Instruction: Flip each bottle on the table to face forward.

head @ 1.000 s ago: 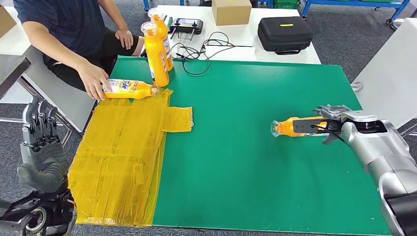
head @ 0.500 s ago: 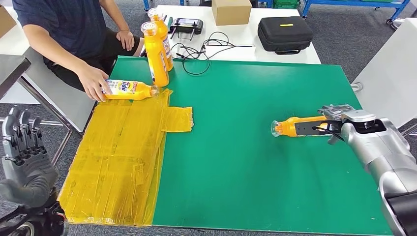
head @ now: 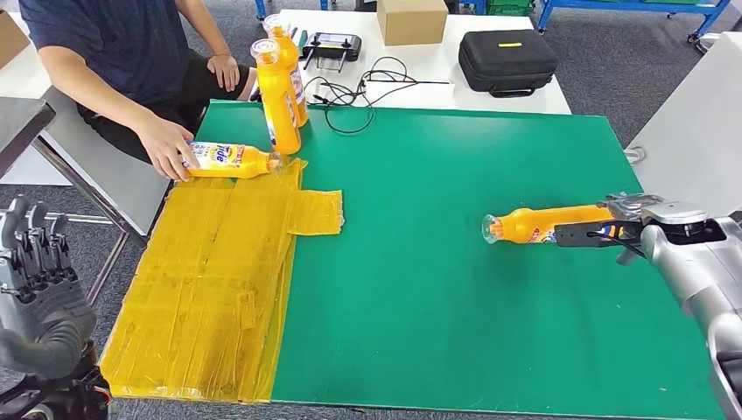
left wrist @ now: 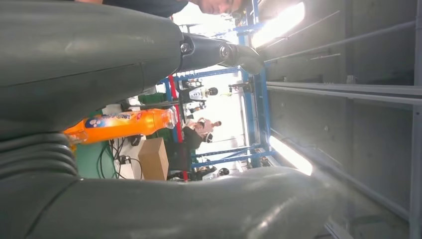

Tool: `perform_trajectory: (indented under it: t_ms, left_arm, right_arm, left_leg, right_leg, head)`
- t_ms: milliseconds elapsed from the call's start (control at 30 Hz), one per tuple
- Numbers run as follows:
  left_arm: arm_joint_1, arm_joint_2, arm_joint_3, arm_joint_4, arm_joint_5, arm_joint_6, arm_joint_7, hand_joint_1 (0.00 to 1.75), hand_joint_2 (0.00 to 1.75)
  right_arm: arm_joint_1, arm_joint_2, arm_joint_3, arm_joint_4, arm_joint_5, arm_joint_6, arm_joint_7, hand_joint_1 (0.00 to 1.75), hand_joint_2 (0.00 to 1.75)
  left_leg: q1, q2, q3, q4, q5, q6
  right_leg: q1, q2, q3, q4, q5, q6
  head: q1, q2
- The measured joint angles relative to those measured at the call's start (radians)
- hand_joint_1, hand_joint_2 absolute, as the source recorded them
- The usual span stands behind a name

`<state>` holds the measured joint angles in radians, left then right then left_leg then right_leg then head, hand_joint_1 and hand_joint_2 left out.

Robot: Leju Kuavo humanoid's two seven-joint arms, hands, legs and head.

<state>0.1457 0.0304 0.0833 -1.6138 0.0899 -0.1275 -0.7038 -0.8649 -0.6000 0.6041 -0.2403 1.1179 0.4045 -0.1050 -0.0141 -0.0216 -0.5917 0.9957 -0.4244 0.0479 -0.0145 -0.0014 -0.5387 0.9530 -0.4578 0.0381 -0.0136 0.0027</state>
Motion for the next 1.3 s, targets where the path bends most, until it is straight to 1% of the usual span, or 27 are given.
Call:
perform_trajectory:
  t_ms: [133,267,533,700,800,967,1300]
  left_arm:
    - [-0.011,0.000,0.005,0.001,-0.002,-0.010,0.000,0.00,0.00]
    - [-0.014,-0.001,0.006,0.001,-0.005,-0.007,0.000,0.00,0.00]
    - [-0.011,-0.002,0.007,0.001,-0.006,-0.002,0.000,0.00,0.00]
    - [-0.010,-0.002,0.006,0.001,-0.010,-0.002,0.000,0.00,0.00]
    - [-0.012,-0.002,0.005,0.002,-0.010,0.000,0.000,0.00,0.00]
    - [-0.017,-0.002,0.003,0.006,-0.008,0.003,0.000,0.00,0.00]
    - [-0.023,-0.002,-0.004,0.012,-0.007,0.007,0.000,0.00,0.00]
  right_arm:
    - [0.039,-0.009,-0.002,0.001,-0.010,-0.043,0.002,0.00,1.75]
    - [0.063,-0.005,-0.003,0.001,-0.011,-0.086,0.024,0.00,1.75]
    - [0.074,0.011,-0.004,0.001,-0.003,-0.109,0.048,0.00,1.75]
    - [0.093,0.023,-0.013,0.002,-0.008,-0.146,0.068,0.00,1.75]
    - [0.104,0.026,-0.026,0.002,-0.018,-0.173,0.059,0.00,1.75]
    - [0.109,0.044,-0.042,0.002,-0.027,-0.209,0.011,0.00,1.75]
    - [0.118,0.074,-0.051,0.002,-0.027,-0.214,0.004,0.00,1.75]
  left_leg:
    - [0.000,0.000,0.000,0.000,0.000,0.000]
    - [0.000,0.001,0.000,0.000,0.000,0.000]
    - [0.000,0.001,0.000,0.000,0.000,0.000]
    - [0.000,0.001,0.001,0.000,0.000,0.000]
    - [0.000,0.001,0.001,0.000,0.000,0.000]
    - [0.000,0.003,0.002,0.000,0.000,0.000]
    - [0.000,0.002,0.002,0.000,0.000,0.000]
  right_leg:
    - [0.000,0.000,0.000,0.000,0.000,0.000]
    - [0.000,0.000,0.000,0.000,0.000,0.000]
    - [0.000,0.000,0.001,0.000,0.000,0.000]
    - [0.000,0.000,0.001,0.000,0.000,0.000]
    - [0.000,0.001,0.001,0.000,0.000,0.000]
    - [0.000,0.002,0.001,0.000,0.000,0.000]
    - [0.000,0.001,0.002,0.000,0.000,0.000]
  head:
    - [0.000,0.000]
    - [0.000,0.000]
    - [0.000,0.000]
    - [0.000,0.000]
    - [0.000,0.000]
    - [0.000,0.000]
    - [0.000,0.000]
